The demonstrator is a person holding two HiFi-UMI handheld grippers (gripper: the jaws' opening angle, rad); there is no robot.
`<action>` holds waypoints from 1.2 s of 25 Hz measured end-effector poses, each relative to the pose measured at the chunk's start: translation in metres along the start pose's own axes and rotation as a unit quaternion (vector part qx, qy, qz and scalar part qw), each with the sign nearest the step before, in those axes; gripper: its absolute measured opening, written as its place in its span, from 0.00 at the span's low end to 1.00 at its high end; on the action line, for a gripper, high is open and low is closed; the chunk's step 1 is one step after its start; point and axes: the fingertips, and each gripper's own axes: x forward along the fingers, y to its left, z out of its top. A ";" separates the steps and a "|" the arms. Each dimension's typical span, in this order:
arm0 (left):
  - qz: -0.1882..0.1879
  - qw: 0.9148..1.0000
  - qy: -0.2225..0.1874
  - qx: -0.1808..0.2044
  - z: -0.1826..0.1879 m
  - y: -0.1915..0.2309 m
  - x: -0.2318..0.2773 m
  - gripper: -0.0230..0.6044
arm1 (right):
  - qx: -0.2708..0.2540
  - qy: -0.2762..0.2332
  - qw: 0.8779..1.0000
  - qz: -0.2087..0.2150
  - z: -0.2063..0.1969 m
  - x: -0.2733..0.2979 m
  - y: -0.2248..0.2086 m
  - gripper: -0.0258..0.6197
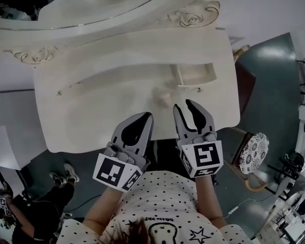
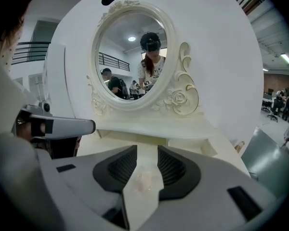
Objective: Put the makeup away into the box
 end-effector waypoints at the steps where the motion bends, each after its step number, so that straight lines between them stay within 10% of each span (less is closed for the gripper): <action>1: 0.001 1.000 0.002 -0.003 -0.002 0.000 0.001 0.03 | 0.000 0.005 1.000 0.003 -0.003 0.002 0.001 0.23; 30: 0.042 0.997 0.035 -0.052 -0.055 0.018 0.004 0.03 | 0.021 0.118 0.992 0.043 -0.089 0.074 0.013 0.35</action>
